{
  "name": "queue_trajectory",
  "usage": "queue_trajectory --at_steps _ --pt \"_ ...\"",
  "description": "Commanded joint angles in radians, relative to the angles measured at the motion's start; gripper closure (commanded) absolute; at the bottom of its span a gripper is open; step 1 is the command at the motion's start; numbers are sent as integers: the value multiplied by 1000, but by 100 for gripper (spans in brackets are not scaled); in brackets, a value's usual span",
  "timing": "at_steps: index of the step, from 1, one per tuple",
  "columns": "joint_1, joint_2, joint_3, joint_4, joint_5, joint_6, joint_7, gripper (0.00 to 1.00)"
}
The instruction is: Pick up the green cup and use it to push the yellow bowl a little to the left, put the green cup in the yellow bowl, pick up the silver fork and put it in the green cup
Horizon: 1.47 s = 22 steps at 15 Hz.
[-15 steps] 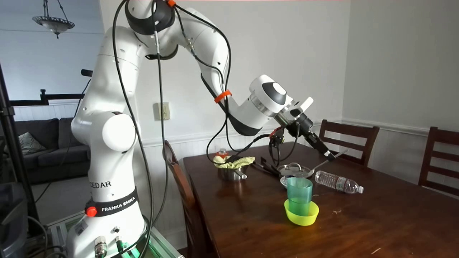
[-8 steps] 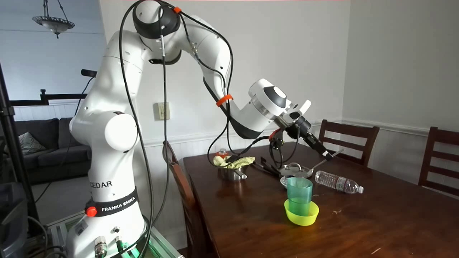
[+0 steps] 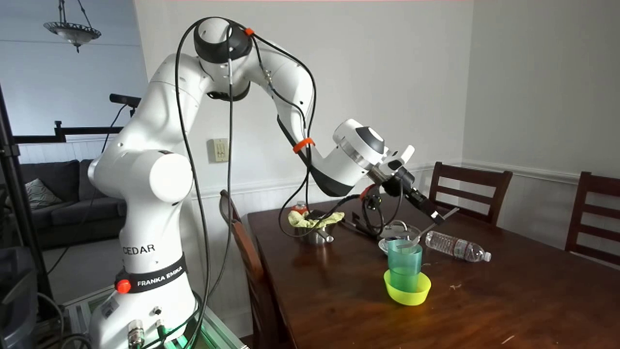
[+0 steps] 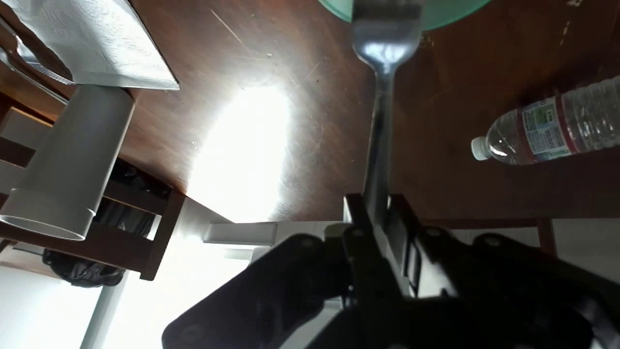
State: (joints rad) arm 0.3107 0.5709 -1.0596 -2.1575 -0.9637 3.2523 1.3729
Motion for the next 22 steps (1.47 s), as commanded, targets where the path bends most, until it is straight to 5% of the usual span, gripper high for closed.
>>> queue_trajectory --at_steps 1,7,11,12,17,18,22 --pt "57 110 -76 14 6 80 38 96" --pt "152 245 -164 -4 48 166 51 96" --pt "165 257 -149 -34 40 162 36 96" --pt "155 246 -142 -10 39 143 34 84" --pt "158 262 -138 -19 39 143 34 84" --pt "158 262 -138 -19 39 143 34 96" --pt "198 331 -169 -25 64 170 45 96"
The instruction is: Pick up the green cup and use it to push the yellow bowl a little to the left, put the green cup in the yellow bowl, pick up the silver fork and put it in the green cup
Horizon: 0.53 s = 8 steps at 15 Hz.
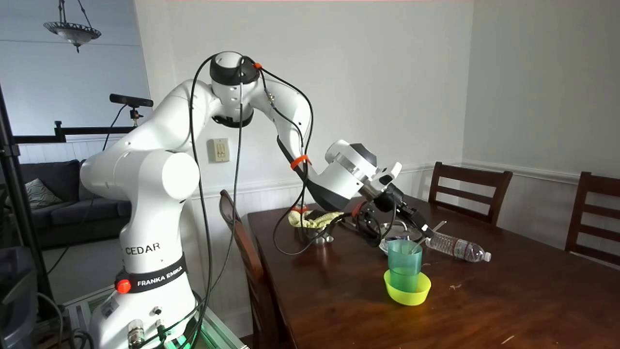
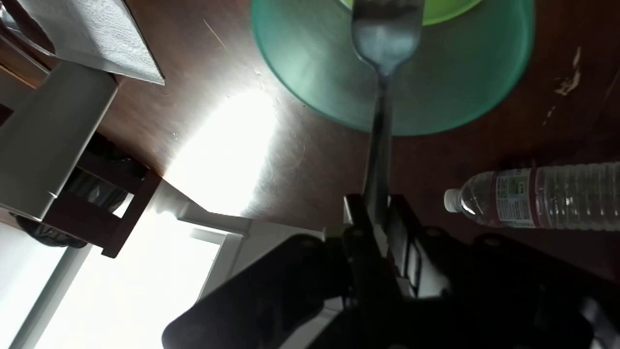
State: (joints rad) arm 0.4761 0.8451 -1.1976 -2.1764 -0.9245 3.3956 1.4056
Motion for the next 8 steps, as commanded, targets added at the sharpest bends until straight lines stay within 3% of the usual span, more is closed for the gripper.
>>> queue_trajectory --at_steps 1,8 --pt "36 66 -33 -6 26 26 14 96" --pt "91 154 -77 -21 94 59 27 96"
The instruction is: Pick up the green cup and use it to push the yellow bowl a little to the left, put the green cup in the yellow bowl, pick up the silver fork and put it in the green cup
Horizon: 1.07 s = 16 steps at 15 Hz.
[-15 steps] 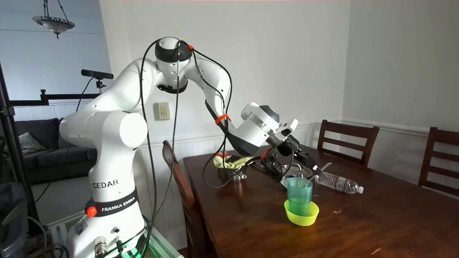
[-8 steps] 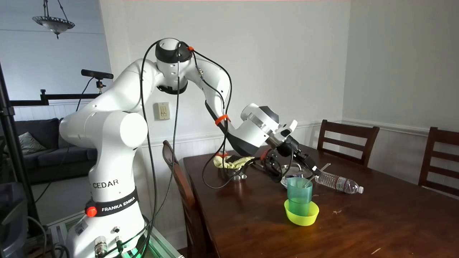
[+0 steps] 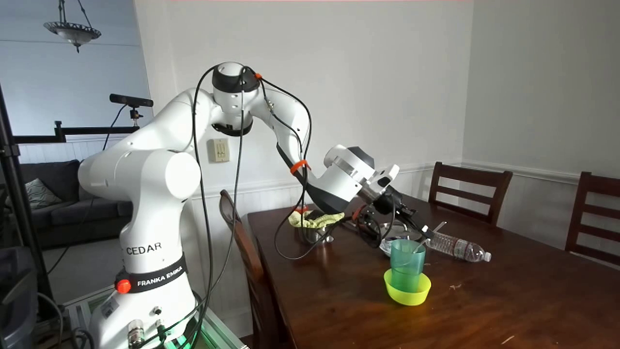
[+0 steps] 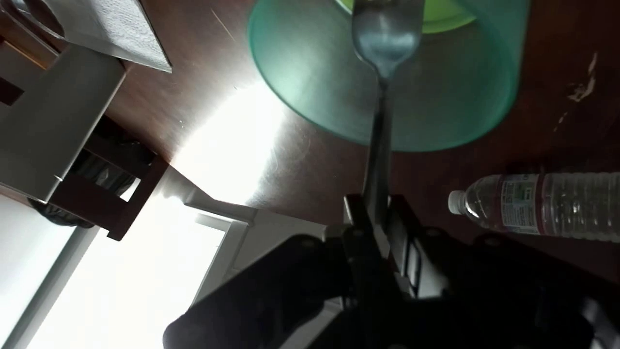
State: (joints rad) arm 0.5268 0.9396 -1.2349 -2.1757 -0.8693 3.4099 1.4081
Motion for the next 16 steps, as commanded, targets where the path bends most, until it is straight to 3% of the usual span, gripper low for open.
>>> queue_trajectory --at_steps 1,9,16 --pt "61 74 -54 -31 53 55 27 96" --pt "212 198 -146 -135 166 81 35 96" --pt "209 321 -128 -171 322 161 74 96"
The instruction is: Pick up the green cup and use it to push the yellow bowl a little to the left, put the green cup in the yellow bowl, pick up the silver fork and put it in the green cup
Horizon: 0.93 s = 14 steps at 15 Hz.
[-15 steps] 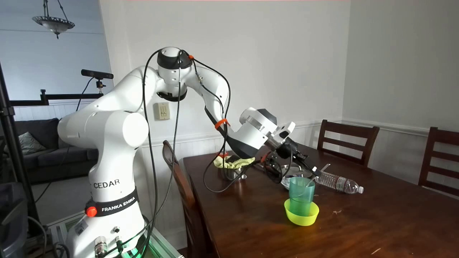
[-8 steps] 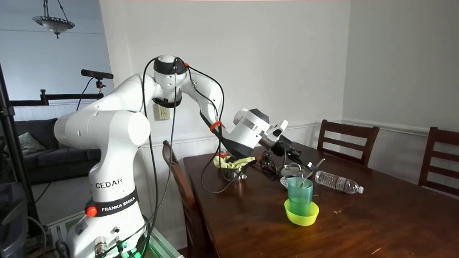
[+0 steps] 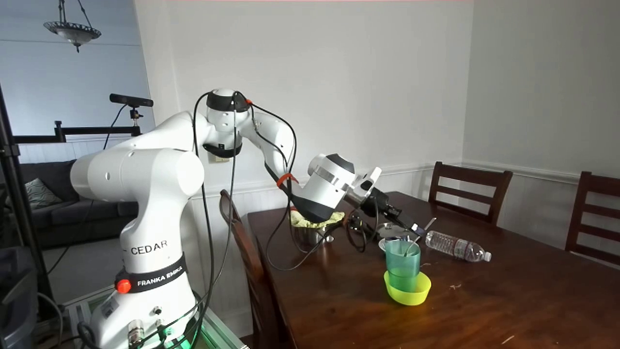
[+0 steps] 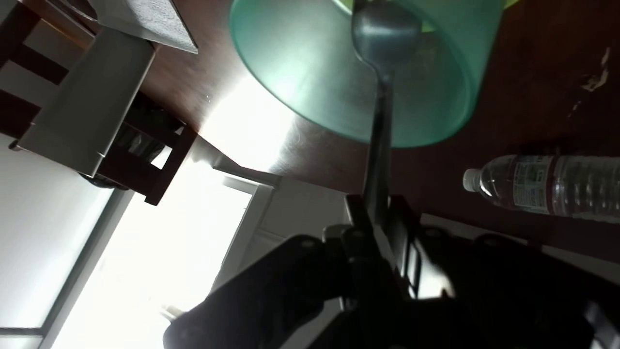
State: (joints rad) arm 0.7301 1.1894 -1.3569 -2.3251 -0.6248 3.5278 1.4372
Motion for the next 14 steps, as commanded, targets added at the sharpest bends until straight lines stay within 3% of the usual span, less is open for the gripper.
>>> queue_trajectory --at_steps 1,4,5,6,7,8,11,14 --pt "1 84 1 -21 102 42 57 96" --pt "5 123 14 -20 167 35 90 96" --pt "-3 80 63 -37 316 15 -62 96" --pt "-4 81 78 -40 377 14 -93 96" --pt "-3 77 103 -46 460 15 -154 70" --pt "-7 68 130 -48 540 16 -219 58" --pt "-18 53 197 -45 759 28 -390 39" --pt "-28 32 237 -39 908 37 -518 17"
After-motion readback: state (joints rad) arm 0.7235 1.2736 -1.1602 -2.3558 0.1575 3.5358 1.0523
